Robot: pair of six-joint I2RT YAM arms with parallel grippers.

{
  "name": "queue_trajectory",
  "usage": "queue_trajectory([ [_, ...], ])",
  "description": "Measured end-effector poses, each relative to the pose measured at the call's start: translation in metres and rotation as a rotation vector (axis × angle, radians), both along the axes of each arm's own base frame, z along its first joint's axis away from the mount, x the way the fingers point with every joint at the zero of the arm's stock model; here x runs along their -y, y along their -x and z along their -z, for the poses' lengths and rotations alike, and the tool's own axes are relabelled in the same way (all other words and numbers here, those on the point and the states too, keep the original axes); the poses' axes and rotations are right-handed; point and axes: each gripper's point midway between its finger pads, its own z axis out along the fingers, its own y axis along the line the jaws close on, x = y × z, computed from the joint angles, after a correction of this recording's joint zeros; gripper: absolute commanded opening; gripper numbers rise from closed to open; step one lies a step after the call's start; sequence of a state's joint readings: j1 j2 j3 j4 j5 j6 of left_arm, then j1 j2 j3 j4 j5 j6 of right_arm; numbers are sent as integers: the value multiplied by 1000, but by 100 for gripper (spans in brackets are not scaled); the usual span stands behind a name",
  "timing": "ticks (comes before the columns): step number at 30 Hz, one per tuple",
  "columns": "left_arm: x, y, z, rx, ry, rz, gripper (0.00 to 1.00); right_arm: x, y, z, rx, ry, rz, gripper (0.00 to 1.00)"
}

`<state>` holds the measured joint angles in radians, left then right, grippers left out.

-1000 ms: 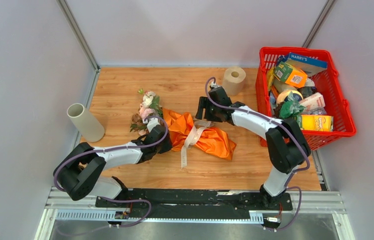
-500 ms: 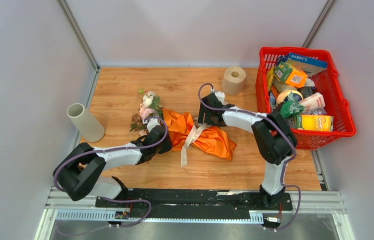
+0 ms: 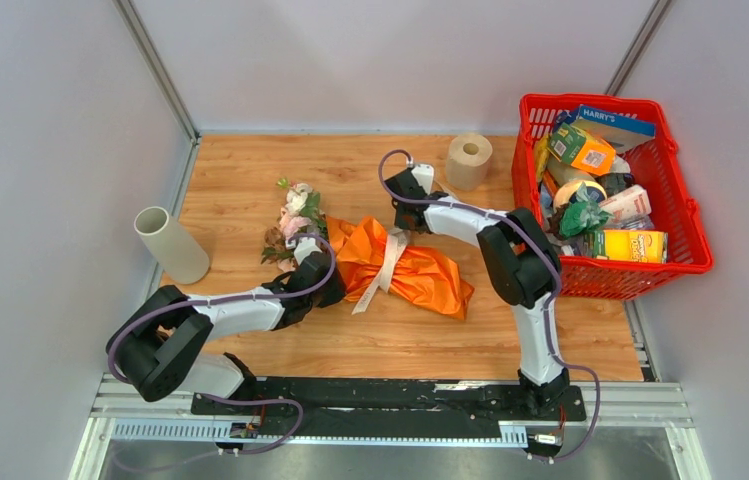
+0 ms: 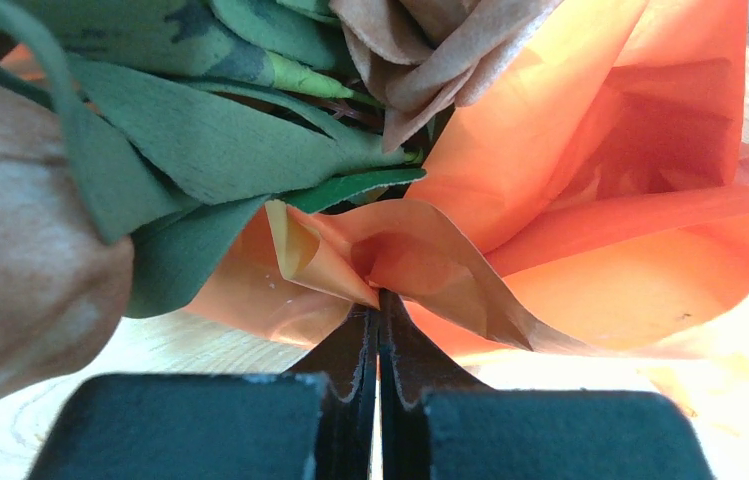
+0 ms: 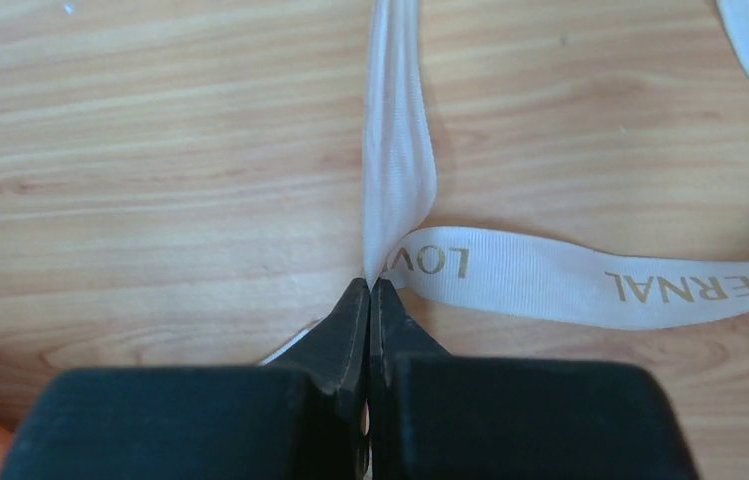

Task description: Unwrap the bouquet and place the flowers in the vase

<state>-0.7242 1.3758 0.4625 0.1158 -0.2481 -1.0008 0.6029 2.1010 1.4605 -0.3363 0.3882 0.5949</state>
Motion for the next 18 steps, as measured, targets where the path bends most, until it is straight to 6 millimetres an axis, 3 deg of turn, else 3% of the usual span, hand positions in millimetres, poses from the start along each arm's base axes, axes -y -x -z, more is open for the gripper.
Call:
queue_trajectory([
  [4, 0, 0, 0, 1, 2, 0, 0, -4, -16, -5, 19, 12, -18, 0],
  [9, 0, 0, 0, 1, 1, 0, 0, -5, -43, -39, 92, 3, -25, 0],
  [14, 0, 0, 1, 1, 0, -1, 0, -2, -66, -90, 208, -14, -34, 0],
  [18, 0, 0, 0, 1, 0, -1, 0, 0, -85, -153, 338, -37, -43, 0],
])
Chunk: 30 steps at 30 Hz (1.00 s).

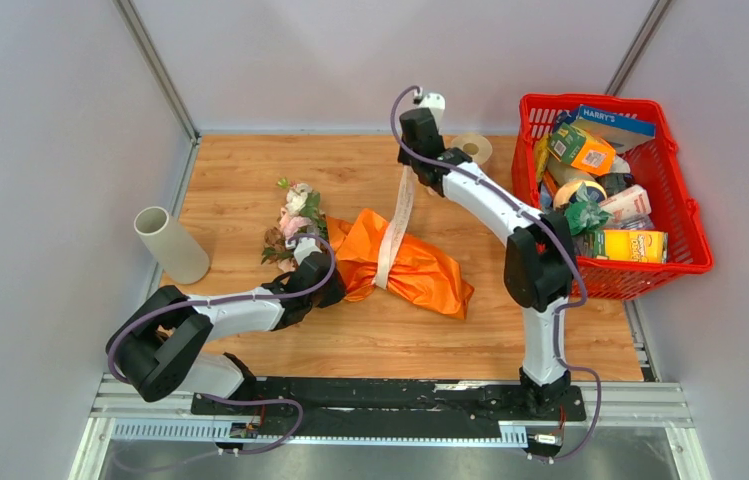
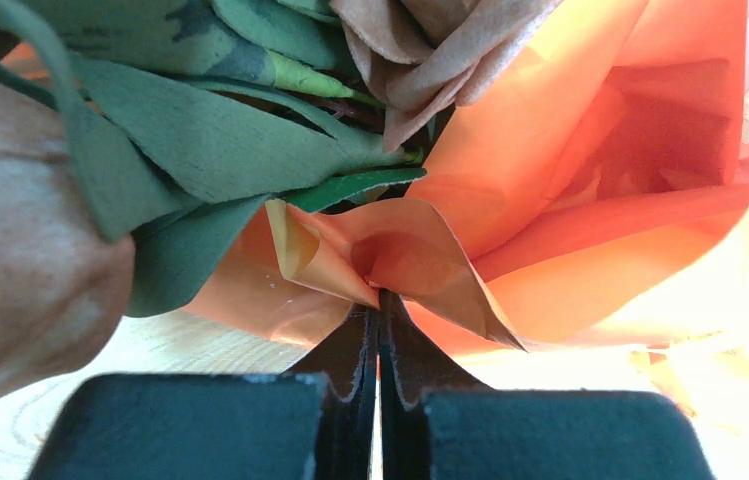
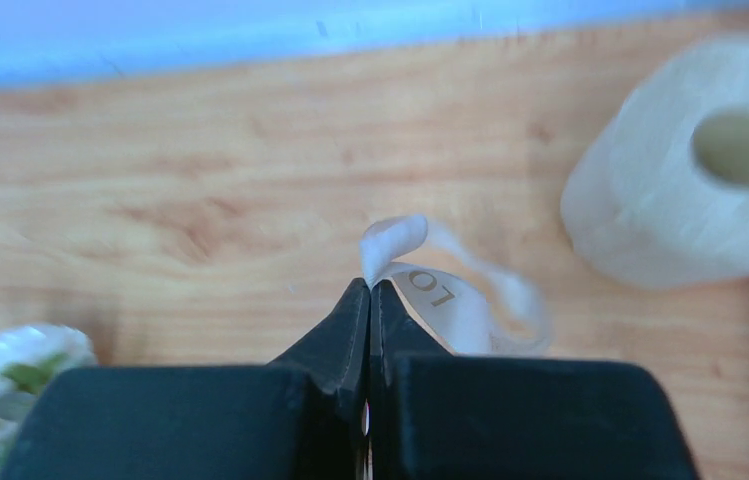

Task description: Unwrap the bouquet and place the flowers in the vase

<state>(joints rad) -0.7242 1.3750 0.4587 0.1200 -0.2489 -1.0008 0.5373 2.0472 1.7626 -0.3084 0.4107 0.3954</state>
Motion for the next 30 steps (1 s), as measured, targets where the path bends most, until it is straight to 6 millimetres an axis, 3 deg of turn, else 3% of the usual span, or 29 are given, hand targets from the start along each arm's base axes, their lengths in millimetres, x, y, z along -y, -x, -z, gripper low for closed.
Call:
queue_trajectory([
  [6, 0, 0, 0, 0, 0, 0, 0, 0, -25, -117, 242, -71, -7, 0],
  [10, 0, 0, 0, 0, 0, 0, 0, 8, -28, -198, 412, -131, 5, 0],
  [14, 0, 0, 0, 0, 0, 1, 0, 20, -27, -258, 560, -190, 13, 0],
  [20, 0, 0, 0, -2, -2, 2, 0, 34, -32, -310, 734, -227, 0, 0],
  [25, 1, 0, 0, -3, -2, 6, 0, 35, -40, -358, 918, -256, -38, 0],
  [28, 1, 0, 0, -2, -4, 8, 0, 32, -49, -358, 964, -256, -54, 0],
  [30, 1, 0, 0, -1, -6, 11, 0, 27, -61, -345, 968, -252, -57, 0],
])
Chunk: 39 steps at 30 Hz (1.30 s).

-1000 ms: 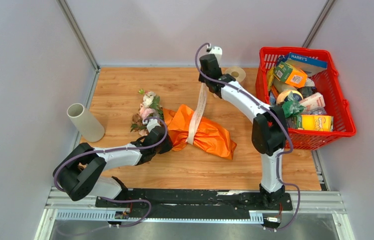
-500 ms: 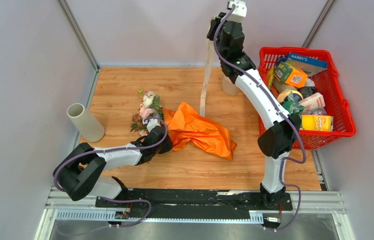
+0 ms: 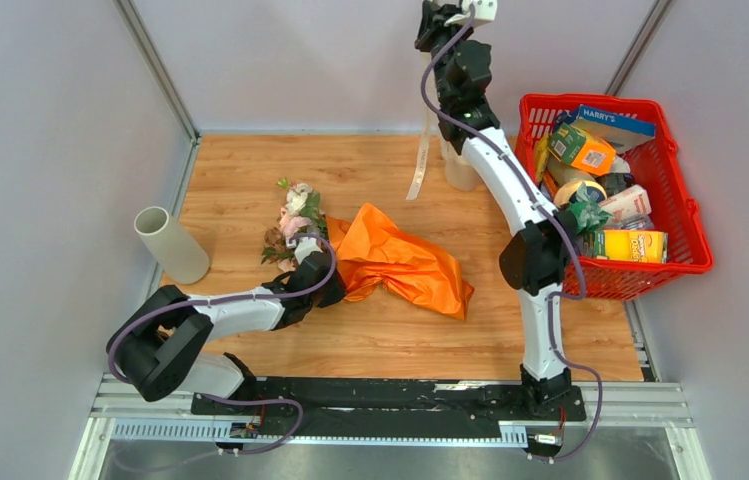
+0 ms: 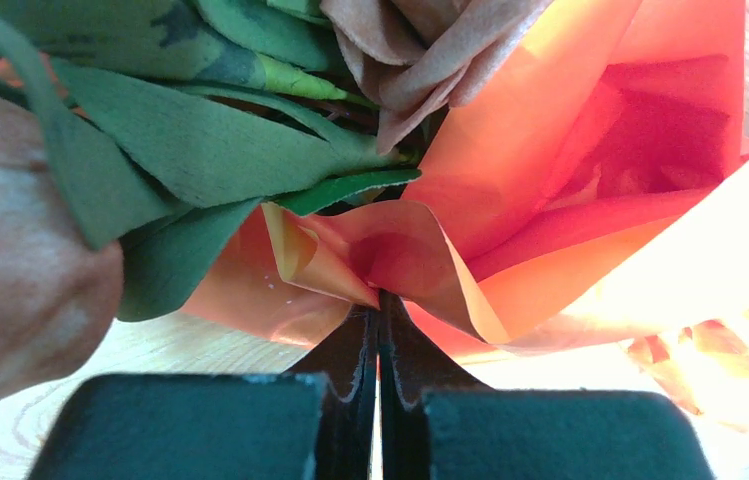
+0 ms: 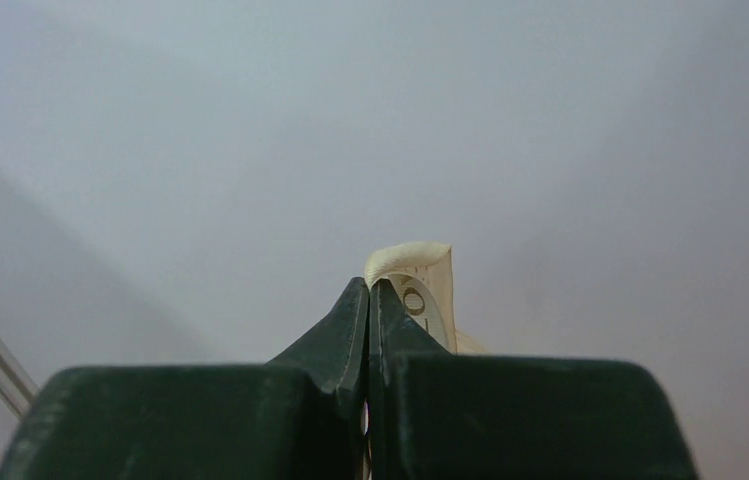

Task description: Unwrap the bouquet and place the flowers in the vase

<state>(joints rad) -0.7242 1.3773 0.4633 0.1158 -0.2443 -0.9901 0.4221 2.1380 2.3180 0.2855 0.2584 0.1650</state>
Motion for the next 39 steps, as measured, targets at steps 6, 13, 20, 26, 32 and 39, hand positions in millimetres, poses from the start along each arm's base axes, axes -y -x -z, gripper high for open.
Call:
queue_trajectory([
  [6, 7, -2, 0, -2, 13, 17, 0, -24, -60, 110, -128, 55, 14, 4],
  [13, 8, -4, 0, -5, 12, 19, 0, -38, -96, 278, -424, 150, 12, 40],
  [20, 6, -4, 0, -19, -16, 10, 0, -26, -80, 329, -580, 203, 38, 50],
  [26, 0, -2, -1, -38, -56, -1, 0, -22, -43, 319, -673, 252, -22, 68],
  [32, -4, 2, -1, -57, -74, -1, 1, -36, 33, 289, -716, 324, -287, 83],
  [39, -13, 12, -10, -71, -90, 3, 27, -49, 137, 299, -769, 405, -620, 89],
])
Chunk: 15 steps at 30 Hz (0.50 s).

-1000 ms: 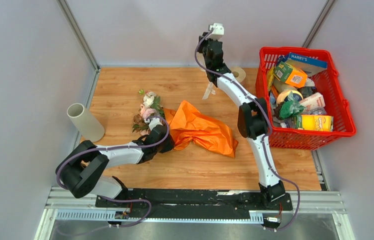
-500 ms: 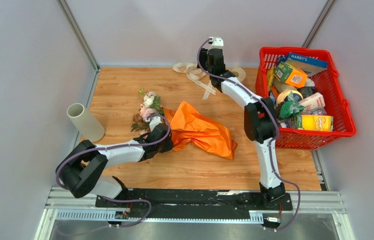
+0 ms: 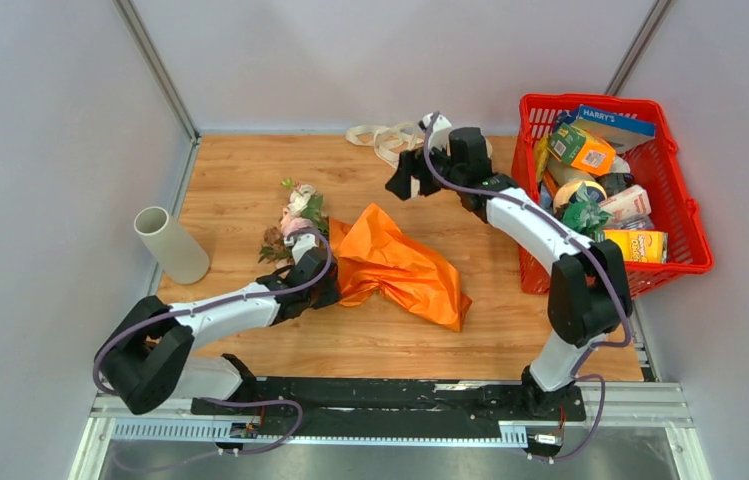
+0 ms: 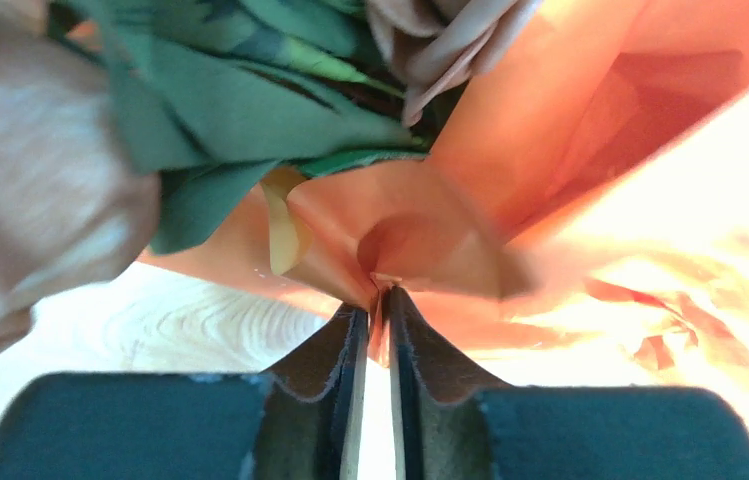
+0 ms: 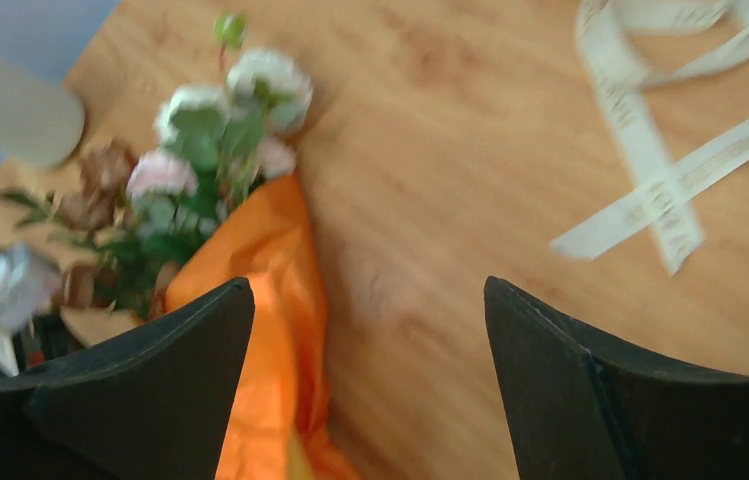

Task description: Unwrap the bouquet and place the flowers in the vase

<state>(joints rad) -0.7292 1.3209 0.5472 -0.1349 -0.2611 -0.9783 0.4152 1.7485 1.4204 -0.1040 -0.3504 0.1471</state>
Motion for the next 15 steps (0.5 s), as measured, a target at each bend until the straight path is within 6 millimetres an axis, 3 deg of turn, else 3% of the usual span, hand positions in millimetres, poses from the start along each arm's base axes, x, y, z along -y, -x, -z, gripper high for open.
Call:
queue_trajectory([
  [5, -8, 4, -18, 20, -10, -4, 43, 6, 65, 46, -141, 17, -127, 89],
  [7, -11, 3, -26, 34, -13, -11, 44, 11, 87, 60, -183, 29, -160, 90],
  [11, -14, 4, -37, 49, -6, -19, 44, 22, 115, 75, -208, 57, -194, 90],
  [15, -14, 7, -39, 54, 15, -22, 42, 22, 122, 81, -209, 73, -206, 93],
])
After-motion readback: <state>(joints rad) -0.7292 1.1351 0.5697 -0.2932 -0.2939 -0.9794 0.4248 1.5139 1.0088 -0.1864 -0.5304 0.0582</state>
